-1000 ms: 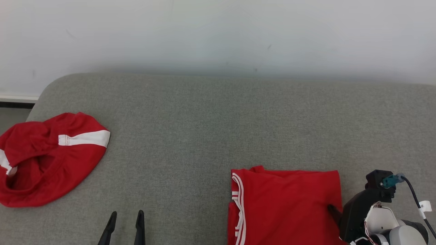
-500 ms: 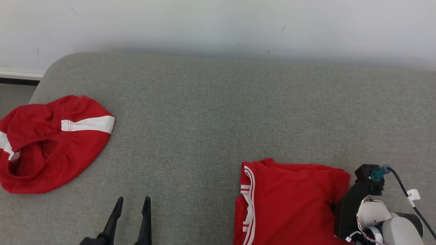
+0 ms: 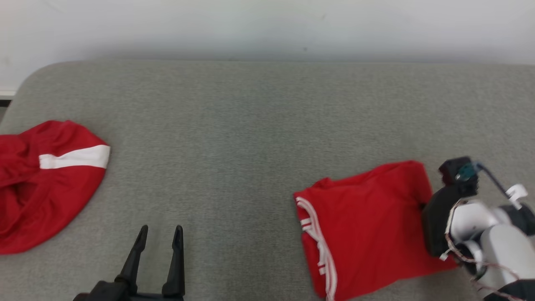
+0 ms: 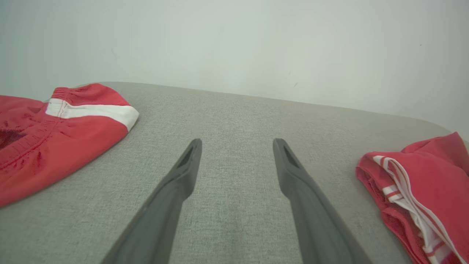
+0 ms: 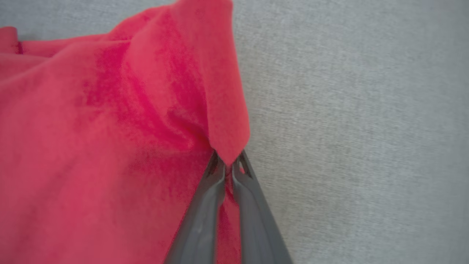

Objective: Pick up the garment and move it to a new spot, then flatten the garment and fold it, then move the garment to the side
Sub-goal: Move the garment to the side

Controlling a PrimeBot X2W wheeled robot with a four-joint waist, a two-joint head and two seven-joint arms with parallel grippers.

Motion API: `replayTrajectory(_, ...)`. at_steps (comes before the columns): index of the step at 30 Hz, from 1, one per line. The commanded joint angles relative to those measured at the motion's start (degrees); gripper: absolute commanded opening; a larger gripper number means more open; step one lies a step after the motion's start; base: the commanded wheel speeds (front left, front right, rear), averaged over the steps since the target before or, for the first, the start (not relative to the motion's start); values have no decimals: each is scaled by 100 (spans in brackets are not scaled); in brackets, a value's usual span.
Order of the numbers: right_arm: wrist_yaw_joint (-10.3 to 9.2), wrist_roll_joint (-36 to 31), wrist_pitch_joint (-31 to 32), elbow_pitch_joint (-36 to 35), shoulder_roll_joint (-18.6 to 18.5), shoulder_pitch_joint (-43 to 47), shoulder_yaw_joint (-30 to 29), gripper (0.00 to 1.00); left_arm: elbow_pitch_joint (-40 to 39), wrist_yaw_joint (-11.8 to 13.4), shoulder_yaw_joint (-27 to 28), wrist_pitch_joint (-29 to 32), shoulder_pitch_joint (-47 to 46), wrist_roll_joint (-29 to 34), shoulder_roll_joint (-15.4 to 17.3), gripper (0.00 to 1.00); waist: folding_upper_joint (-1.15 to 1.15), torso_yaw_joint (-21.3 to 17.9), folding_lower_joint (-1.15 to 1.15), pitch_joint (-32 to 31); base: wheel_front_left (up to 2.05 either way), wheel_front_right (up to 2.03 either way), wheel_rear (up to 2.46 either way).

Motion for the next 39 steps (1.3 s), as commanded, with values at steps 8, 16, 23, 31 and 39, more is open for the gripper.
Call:
replayTrajectory(8,-16,83,-119,134,-1091,-904,489,0,-457,5,-18,-16,-265,159,125,100,-2,-847,-1,423,0,0,0)
replayTrajectory(16,-16,176,-432,441,-1734,-1508,473,0,-654,5,-131,-16,-503,230,320,100,-2,-1310,-1,872,0,0,0)
replayTrajectory(23,-16,-64,-983,833,-2016,-1897,-70,0,-884,5,-200,-16,-774,350,599,100,-2,-1586,-1,1394,0,0,0)
replayTrajectory(31,-16,-359,-1267,972,-1889,-1891,-680,0,-1107,5,-279,-16,-984,435,760,100,-2,-1662,-1,1697,0,0,0)
replayTrajectory(39,-16,-679,-1479,899,-1766,-1804,-1112,0,-1152,5,-342,-16,-1039,448,834,100,-2,-1664,-1,1799,0,0,0)
